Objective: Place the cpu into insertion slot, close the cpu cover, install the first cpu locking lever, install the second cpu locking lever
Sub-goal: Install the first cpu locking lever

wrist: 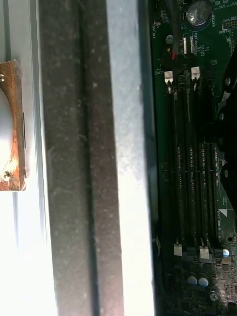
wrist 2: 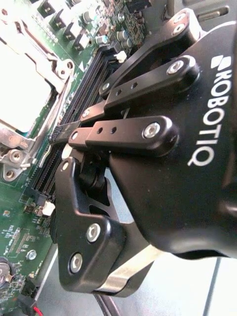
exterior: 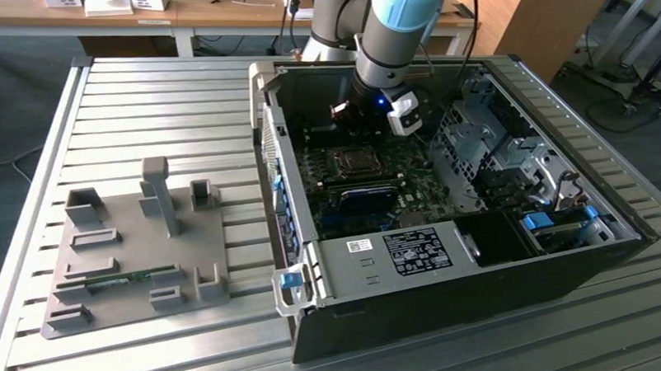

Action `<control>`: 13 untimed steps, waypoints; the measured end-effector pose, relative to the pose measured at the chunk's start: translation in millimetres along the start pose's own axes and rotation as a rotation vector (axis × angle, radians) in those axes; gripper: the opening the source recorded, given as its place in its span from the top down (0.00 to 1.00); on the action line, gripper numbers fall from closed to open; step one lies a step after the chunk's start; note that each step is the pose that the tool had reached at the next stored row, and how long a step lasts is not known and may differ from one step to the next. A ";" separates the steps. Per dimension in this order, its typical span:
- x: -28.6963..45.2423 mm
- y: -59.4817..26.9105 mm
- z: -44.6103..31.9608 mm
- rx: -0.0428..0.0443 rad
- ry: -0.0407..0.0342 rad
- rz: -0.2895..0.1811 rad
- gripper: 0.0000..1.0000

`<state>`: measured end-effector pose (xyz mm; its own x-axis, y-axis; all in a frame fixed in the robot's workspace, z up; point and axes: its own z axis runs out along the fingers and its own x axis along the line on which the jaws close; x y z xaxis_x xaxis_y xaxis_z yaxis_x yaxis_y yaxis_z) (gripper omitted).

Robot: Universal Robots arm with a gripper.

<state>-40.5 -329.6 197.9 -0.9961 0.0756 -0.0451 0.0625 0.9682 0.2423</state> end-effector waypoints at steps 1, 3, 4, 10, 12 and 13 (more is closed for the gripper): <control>0.0 0.1 0.1 -0.0002 -0.0001 0.000 0.89; 0.1 0.3 0.1 0.0000 -0.0004 0.001 0.89; 0.3 0.6 0.2 0.0001 -0.0006 0.002 0.89; 1.0 1.3 0.4 0.0001 -0.0018 0.007 0.89; 1.1 1.3 0.4 0.0002 -0.0021 0.008 0.89; 1.1 1.3 0.4 0.0002 -0.0021 0.008 0.89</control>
<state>-41.5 -328.1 197.8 -0.9954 0.0841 -0.0452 0.0708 0.9676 0.2425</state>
